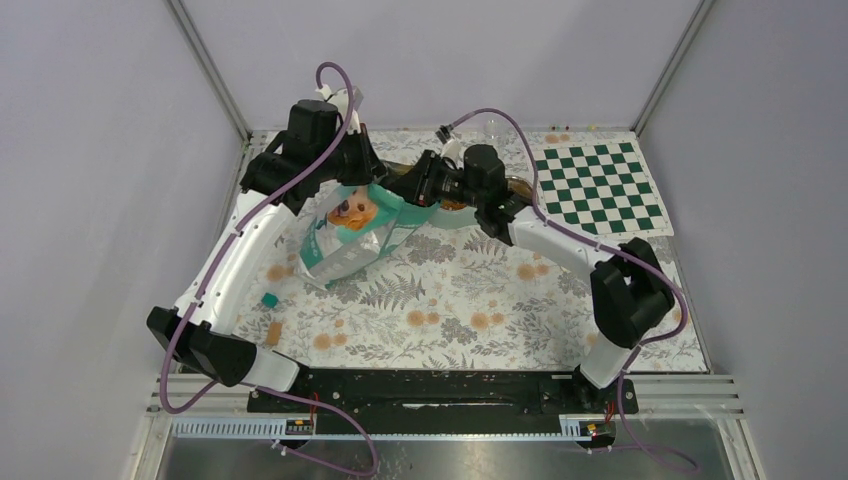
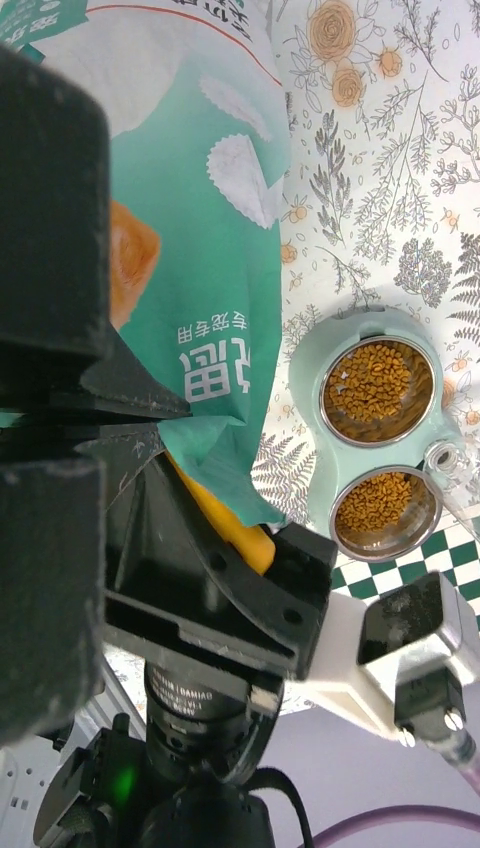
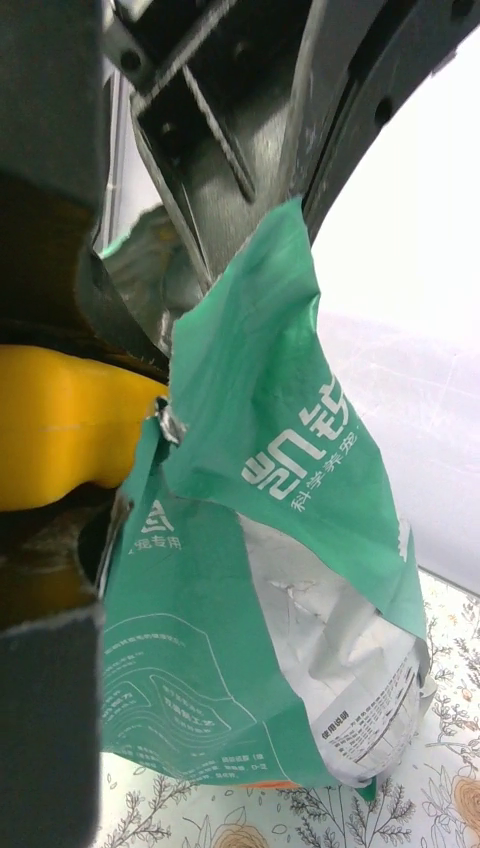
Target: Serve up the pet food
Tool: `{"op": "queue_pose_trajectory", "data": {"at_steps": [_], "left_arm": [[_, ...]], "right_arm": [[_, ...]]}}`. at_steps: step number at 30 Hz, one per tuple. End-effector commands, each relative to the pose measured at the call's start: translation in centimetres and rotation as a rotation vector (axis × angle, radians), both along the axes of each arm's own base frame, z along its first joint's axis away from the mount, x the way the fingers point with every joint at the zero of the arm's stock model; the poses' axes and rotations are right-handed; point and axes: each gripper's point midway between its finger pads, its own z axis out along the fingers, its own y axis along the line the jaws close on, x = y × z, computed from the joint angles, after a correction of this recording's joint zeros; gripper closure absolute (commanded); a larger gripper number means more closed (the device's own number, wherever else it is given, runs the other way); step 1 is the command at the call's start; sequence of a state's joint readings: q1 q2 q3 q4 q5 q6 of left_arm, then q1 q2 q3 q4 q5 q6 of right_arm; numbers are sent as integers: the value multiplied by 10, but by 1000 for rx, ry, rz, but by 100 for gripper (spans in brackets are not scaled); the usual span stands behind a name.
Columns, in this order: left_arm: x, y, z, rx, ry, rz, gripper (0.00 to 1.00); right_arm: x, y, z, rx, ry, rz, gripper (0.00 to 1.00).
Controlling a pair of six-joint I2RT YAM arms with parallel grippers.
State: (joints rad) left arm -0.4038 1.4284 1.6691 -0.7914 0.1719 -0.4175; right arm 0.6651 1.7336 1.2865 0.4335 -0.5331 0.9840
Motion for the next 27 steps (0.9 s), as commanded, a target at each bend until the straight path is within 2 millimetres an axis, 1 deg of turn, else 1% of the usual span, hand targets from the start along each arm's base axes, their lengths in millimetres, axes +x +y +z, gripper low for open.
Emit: {"op": "queue_pose_trajectory", "data": {"at_steps": [1, 9, 14, 22, 27], "left_arm": [[9, 12, 52, -35, -174, 47, 100], [9, 15, 53, -23, -184, 56, 100], [8, 18, 56, -17, -193, 63, 100], [7, 23, 62, -17, -210, 76, 100], [7, 27, 65, -14, -221, 94, 100]], "right_arm": [[-13, -29, 80, 198, 0, -25, 100], [-18, -57, 109, 204, -52, -140, 100], [-17, -73, 114, 199, -53, -205, 100], [-11, -102, 114, 197, -62, -296, 100], [-12, -116, 123, 229, -97, -319, 100]]}}
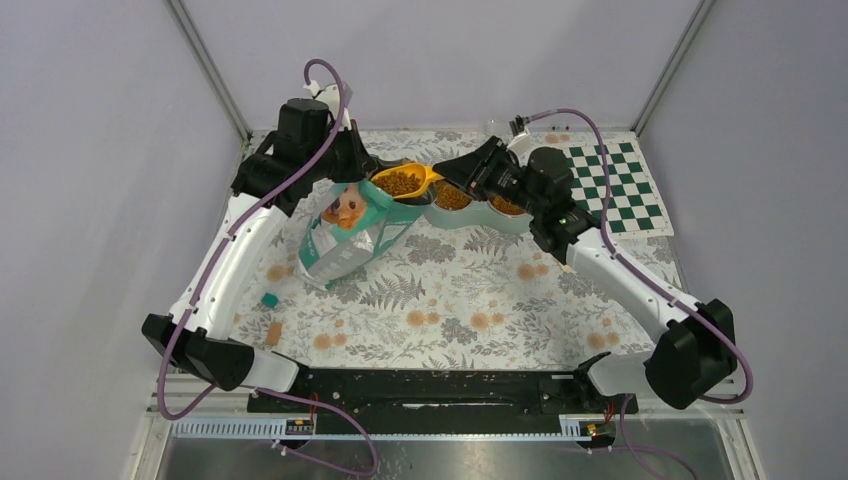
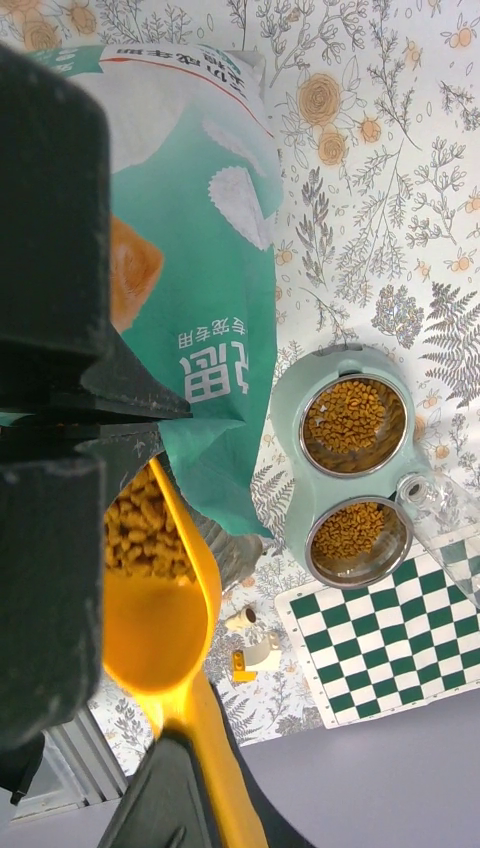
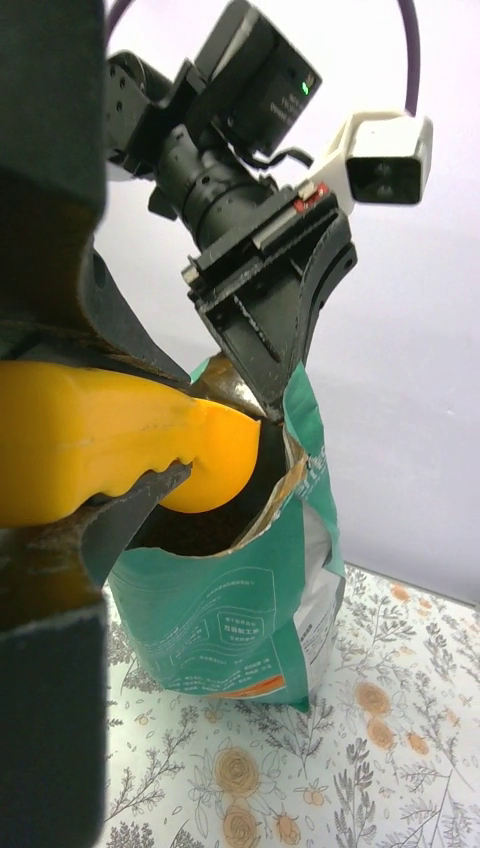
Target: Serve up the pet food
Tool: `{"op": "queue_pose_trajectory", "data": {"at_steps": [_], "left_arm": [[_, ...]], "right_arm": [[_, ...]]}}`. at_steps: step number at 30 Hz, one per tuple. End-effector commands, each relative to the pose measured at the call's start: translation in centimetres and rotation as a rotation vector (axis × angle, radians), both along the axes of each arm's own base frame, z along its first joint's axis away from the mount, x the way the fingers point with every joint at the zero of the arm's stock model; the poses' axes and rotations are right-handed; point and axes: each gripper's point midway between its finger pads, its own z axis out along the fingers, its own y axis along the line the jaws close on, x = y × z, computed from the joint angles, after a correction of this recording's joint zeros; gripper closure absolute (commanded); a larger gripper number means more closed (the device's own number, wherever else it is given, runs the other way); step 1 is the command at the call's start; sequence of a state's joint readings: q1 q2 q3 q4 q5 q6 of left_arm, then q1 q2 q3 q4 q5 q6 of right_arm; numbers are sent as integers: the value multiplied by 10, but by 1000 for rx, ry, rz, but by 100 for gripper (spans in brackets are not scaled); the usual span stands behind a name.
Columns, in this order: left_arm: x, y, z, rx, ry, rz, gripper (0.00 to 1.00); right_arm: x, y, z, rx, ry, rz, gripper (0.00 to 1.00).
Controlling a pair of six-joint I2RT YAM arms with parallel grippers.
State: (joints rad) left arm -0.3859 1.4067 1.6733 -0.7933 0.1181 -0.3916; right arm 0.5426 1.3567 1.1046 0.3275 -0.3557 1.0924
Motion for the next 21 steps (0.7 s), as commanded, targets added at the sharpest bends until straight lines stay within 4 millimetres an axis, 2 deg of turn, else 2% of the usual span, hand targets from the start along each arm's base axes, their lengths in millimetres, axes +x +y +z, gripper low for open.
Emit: {"op": "queue_pose_trajectory", "data": {"at_steps": [1, 7, 13, 16, 21], "left_arm": [[3, 11, 58, -45, -180, 42, 100], [2, 15, 62, -48, -190, 54, 100], [1, 14, 64, -59, -189, 44, 100], [1, 14, 63, -59, -187, 43, 100], [2, 16, 63, -57, -190, 50, 100]], "right_arm": [[-11, -18, 57, 116, -138, -23, 100], [-11, -22, 52, 1, -211, -33, 100], [-7, -26, 32, -191, -231, -25, 100], [-4, -29, 29, -242, -242, -36, 100], [-5, -32, 38, -266, -299, -45, 100]]}}
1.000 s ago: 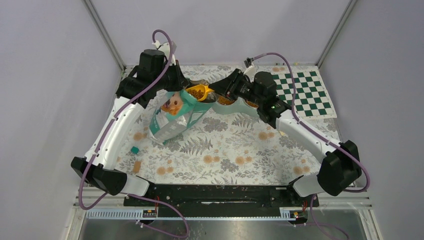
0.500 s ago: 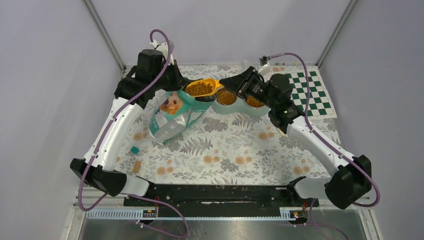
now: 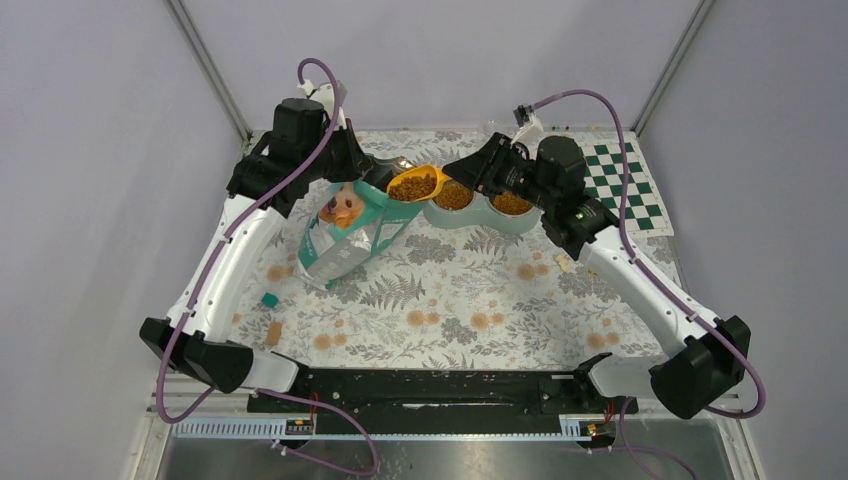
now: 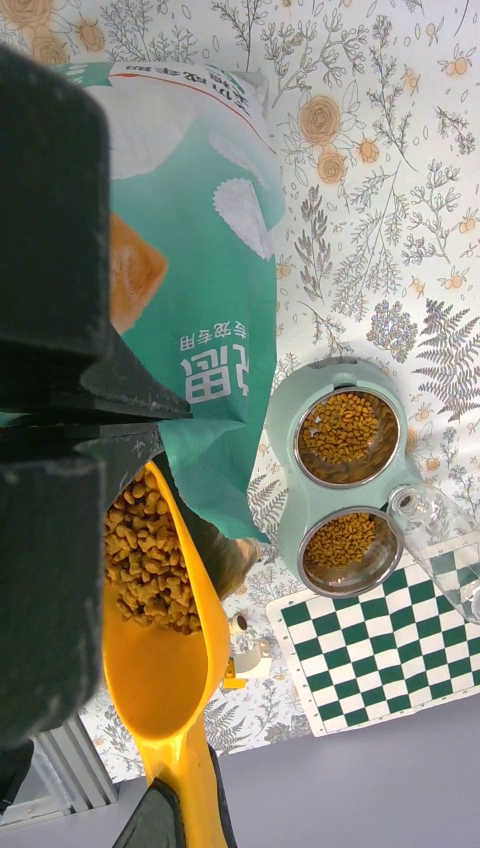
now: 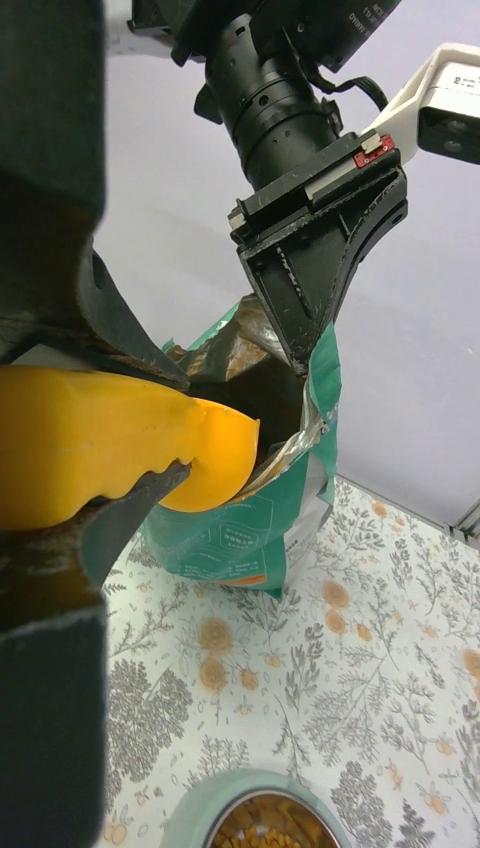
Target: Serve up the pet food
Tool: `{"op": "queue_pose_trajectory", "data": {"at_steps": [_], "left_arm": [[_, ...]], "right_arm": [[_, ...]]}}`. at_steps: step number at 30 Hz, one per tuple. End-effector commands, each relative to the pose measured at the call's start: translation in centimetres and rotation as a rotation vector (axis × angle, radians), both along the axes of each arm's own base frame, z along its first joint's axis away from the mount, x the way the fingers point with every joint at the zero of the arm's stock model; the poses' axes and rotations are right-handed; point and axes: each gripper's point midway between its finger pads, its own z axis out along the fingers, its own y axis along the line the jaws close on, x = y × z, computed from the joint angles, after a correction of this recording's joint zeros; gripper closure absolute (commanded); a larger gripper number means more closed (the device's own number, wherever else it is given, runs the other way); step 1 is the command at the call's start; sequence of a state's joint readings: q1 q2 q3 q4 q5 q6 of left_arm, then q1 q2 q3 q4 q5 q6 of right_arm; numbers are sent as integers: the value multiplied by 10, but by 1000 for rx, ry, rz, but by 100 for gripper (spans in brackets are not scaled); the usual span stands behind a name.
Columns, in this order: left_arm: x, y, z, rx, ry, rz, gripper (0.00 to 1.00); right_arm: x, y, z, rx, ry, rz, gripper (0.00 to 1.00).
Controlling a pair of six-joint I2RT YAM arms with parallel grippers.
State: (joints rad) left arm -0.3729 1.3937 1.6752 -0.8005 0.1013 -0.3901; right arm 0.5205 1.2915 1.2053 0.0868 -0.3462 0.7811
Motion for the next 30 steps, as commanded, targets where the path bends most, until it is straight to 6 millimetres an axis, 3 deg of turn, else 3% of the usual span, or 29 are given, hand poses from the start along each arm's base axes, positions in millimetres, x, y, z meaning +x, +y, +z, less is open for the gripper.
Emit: {"op": "queue_pose_trajectory", "data": {"at_steps": [1, 30], "left_arm": [[2, 8, 59, -58, -179, 24, 100], [2, 6, 56, -63, -170, 14, 100]], "right_arm": [[1, -7, 30, -29, -135, -11, 100], [-8, -4, 29, -34, -349, 47, 100]]}}
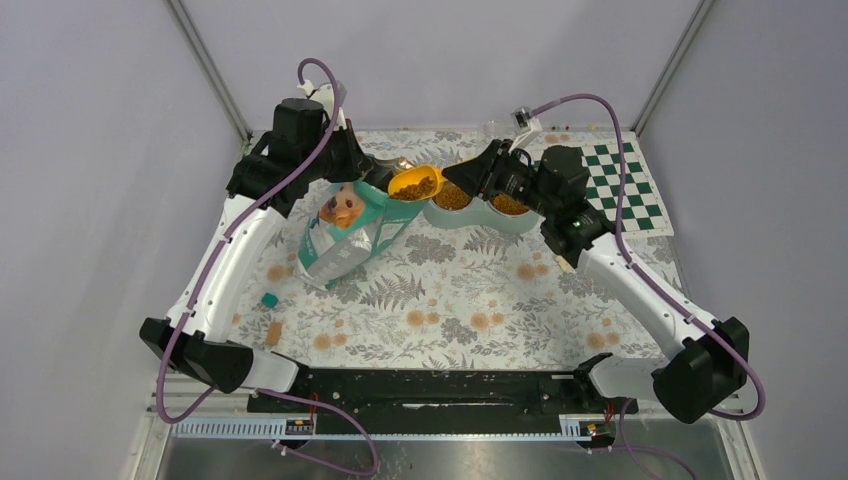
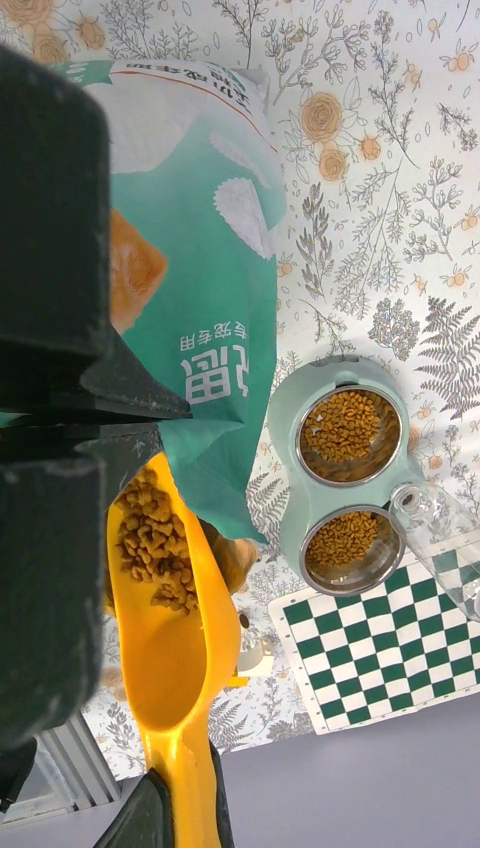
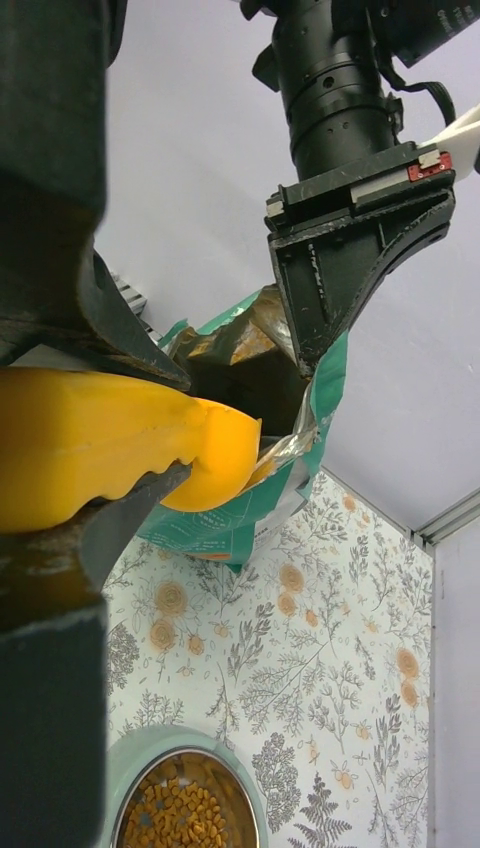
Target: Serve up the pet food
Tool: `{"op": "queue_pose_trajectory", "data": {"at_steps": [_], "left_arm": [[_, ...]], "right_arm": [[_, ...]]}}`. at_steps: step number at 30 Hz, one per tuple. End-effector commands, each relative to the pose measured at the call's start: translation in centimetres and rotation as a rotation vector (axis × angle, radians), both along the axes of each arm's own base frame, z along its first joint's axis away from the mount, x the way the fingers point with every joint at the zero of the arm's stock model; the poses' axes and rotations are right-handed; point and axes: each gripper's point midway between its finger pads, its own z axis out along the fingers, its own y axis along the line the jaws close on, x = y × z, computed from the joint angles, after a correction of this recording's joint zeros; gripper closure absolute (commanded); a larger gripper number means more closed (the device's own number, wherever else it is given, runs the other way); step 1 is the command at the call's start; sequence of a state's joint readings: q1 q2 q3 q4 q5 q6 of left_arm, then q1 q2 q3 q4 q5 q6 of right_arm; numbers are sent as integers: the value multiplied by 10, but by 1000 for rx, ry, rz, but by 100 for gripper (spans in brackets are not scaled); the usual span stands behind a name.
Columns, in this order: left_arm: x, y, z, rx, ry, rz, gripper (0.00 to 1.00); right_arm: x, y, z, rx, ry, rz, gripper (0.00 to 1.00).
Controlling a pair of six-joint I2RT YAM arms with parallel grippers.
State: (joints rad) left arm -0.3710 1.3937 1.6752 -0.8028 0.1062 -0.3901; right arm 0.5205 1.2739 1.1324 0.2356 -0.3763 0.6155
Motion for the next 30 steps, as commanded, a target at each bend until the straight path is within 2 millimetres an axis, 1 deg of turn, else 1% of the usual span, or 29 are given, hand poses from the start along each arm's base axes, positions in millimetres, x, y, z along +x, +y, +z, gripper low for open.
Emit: {"op": "queue_pose_trajectory", "data": {"at_steps": [1, 6, 10, 13, 21, 25, 30], "left_arm": [[2, 5, 56, -64, -170, 14, 100], [2, 5, 56, -66, -171, 15, 100], [2, 7, 58, -62, -177, 24, 100], [2, 9, 59, -59, -183, 30, 100], [1, 12, 60, -53, -188, 43, 100], [1, 13, 61, -55, -190, 45, 100], [2, 14, 60, -53, -188, 51, 100]], "right_arm": [[-8, -5, 27, 26, -139, 13, 100], [-7, -2, 26, 87, -63, 7, 100], [-1, -2, 25, 231, 71, -26, 100], [1, -4, 25, 344, 132, -43, 100], [8, -28, 33, 595, 224, -115, 100], [11, -37, 36, 690, 249, -109, 100], [11, -50, 46, 803, 227, -86, 100]]}}
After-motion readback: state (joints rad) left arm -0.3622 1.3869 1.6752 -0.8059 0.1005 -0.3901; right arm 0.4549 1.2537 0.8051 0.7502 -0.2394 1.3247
